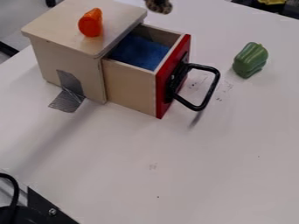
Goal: Put the object in the drawer
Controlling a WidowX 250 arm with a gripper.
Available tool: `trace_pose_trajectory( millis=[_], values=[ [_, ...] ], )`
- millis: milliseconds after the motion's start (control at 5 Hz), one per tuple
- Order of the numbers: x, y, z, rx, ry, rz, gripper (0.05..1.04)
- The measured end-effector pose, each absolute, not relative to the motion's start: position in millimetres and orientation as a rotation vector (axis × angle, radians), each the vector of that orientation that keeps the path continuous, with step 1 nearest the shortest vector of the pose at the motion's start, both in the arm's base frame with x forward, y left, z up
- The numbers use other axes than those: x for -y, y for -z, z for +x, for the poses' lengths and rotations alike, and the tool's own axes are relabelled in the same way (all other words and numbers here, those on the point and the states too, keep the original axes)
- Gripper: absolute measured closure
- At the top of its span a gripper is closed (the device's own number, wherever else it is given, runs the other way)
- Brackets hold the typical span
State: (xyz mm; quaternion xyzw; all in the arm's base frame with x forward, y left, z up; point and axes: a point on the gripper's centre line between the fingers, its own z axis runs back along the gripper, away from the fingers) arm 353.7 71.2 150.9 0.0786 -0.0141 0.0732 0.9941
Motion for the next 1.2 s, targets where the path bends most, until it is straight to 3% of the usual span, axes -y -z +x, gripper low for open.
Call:
trace_pose_trajectory(
  millis=[600,1000,1200],
  values=[
    [-70,-89,319,-0.093,-0.098,0.152,0.813],
    [-61,-90,316,-0.119,-0.092,0.147,0.194],
    [-57,-109,320,-0.075,-0.1,0.137,0.08]
  ],
)
